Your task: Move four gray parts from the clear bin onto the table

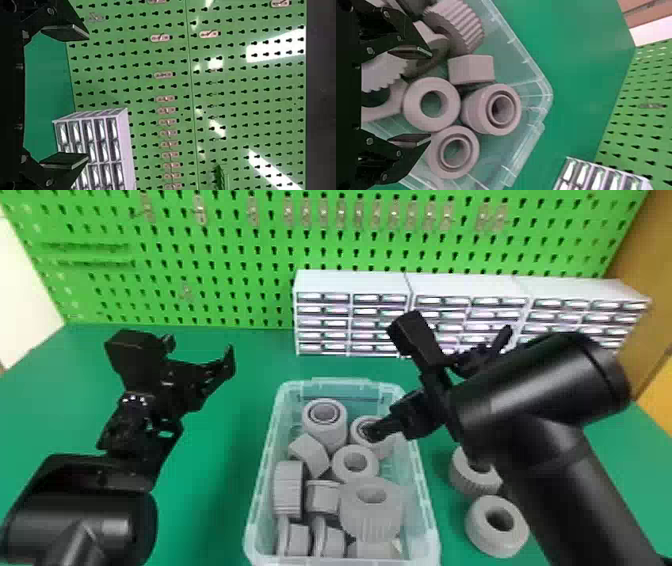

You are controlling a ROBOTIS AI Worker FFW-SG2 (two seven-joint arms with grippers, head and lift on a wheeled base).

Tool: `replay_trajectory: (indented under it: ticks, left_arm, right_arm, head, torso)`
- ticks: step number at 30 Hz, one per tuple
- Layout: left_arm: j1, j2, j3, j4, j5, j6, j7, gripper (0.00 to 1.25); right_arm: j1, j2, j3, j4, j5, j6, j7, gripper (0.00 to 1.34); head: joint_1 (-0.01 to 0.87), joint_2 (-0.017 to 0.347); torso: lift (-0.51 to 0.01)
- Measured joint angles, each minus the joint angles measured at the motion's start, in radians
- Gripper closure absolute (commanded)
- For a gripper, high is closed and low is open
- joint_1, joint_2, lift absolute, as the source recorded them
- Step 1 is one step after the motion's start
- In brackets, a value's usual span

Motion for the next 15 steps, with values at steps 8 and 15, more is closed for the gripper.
replay_trajectory:
  ticks: [8, 15]
  left_arm:
    - [0.0, 0.0, 0.002, 0.0, -0.001, 0.002, 0.0, 0.21]
    - [0.004, 0.0, 0.002, 0.0, -0.001, 0.005, 0.0, 0.21]
  right_arm:
    - [0.039, -0.037, 0.0, -0.06, 0.25, 0.071, 0.296, 0.52]
    - [0.078, -0.1, -0.018, -0.186, 0.305, 0.079, 0.372, 0.52]
  head:
    - [0.678, 0.034]
    - [0.678, 0.034]
  torso:
    - [-0.05]
    - [-0.05]
